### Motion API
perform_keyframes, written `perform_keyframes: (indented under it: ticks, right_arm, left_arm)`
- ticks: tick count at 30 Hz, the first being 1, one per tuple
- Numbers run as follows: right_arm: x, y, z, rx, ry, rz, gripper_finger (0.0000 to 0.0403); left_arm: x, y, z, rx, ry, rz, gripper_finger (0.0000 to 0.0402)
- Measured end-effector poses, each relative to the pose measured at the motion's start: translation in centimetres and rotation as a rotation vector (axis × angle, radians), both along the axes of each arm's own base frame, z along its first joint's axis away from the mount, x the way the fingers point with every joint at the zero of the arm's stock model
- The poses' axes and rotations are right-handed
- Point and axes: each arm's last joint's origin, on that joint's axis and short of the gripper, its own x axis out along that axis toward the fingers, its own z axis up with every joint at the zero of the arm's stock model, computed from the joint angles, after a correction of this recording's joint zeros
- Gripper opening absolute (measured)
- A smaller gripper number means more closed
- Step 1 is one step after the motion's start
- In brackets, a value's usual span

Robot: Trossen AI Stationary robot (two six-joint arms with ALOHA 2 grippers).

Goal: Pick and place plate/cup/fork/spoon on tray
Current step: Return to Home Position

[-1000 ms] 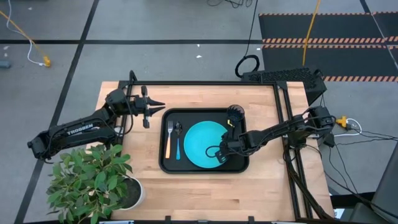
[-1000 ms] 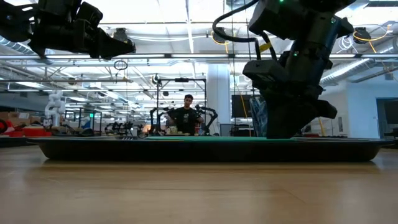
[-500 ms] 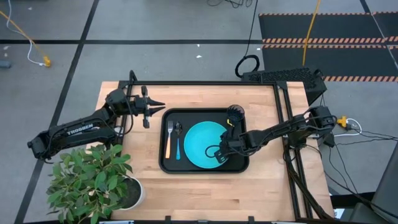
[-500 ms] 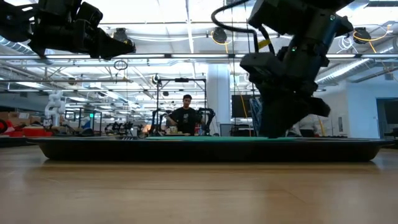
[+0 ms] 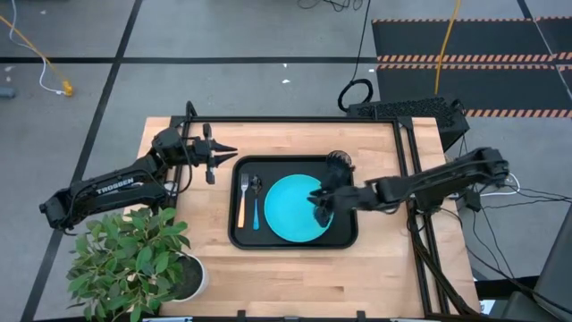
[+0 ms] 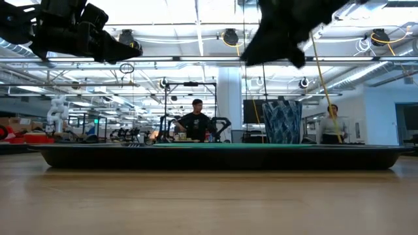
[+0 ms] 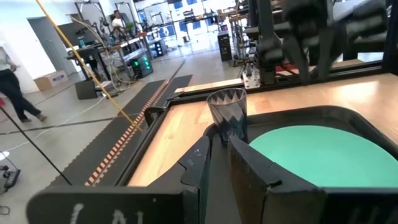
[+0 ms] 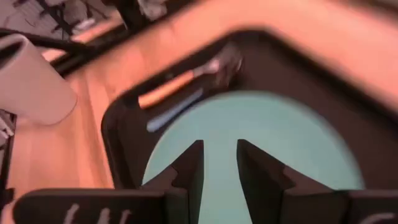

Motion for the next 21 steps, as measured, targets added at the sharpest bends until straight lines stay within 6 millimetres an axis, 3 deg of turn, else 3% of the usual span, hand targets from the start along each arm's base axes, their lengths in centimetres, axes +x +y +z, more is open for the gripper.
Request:
perform_keyframes:
  ticks: [6,9,17,21]
  right_arm:
    - [-2.9,1.0,4.1,-0.303,-0.096,0.102,0.0086]
    - [-4.5,1.3,4.9,-0.415,-0.137,0.128,0.0086]
    - [-9.8,-0.6,-1.1,-0.38,-0.268,0.09,0.0086]
    - [-12.2,-1.5,-1.9,-0.37,-0.377,0.089,0.0086]
  left_arm:
    - [-0.1,0.2,0.0,-0.01,0.002,0.014,0.0063]
    - [-0.2,0.3,0.0,-0.014,0.001,0.024,0.0063]
    - [-0.5,0.8,0.0,-0.037,-0.004,0.058,0.0063]
    - [-0.7,1.1,0.0,-0.05,-0.008,0.084,0.0063]
